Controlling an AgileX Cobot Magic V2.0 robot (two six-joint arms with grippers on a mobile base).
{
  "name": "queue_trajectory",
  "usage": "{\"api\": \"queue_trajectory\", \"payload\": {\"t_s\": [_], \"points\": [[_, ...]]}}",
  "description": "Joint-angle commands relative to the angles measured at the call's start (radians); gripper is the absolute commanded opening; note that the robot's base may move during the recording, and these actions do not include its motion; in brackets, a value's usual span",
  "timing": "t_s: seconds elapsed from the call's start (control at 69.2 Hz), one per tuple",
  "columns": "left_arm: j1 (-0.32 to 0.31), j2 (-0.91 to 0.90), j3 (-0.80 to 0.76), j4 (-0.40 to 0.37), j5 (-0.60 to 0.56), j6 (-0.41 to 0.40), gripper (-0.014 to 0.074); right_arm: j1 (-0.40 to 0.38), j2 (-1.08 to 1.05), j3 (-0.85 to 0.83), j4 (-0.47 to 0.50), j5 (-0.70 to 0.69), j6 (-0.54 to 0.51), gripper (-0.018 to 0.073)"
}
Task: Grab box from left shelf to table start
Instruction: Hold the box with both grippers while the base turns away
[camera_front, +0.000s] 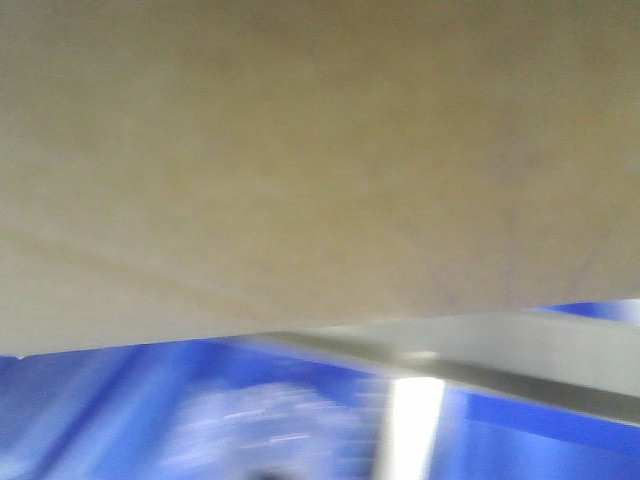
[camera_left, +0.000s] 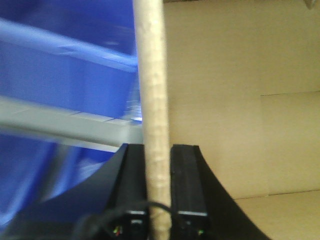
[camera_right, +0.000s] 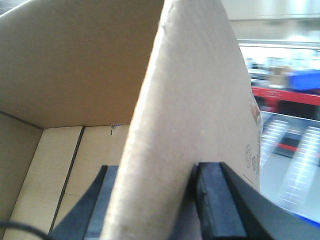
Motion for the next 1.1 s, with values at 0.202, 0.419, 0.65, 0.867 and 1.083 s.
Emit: {"api": "queue_trajectory", "payload": {"t_s": [0.202, 0.419, 0.65, 0.867, 1.083], "points": [[0.0, 0.018, 0.001, 0.132, 0.061, 0.025, -0.0094, 0.003, 0.015, -0.032, -0.032, -0.148, -0.004, 0.006], [0.0, 0.018, 0.001, 0.132, 0.061, 0.025, -0.0094, 0.003, 0.015, -0.032, -0.032, -0.148, -0.004, 0.006], [0.0, 0.018, 0.001, 0.132, 0.061, 0.025, -0.0094, 0.003, 0.015, -0.032, -0.032, -0.148, -0.004, 0.006], [0.0, 0.018, 0.001, 0.132, 0.061, 0.025, -0.0094, 0.003, 0.015, -0.032, -0.032, -0.148, -0.004, 0.006], [0.0, 0.018, 0.001, 0.132, 0.061, 0.025, -0.0094, 0.003, 0.015, -0.032, -0.032, -0.148, -0.004, 0.006]]}}
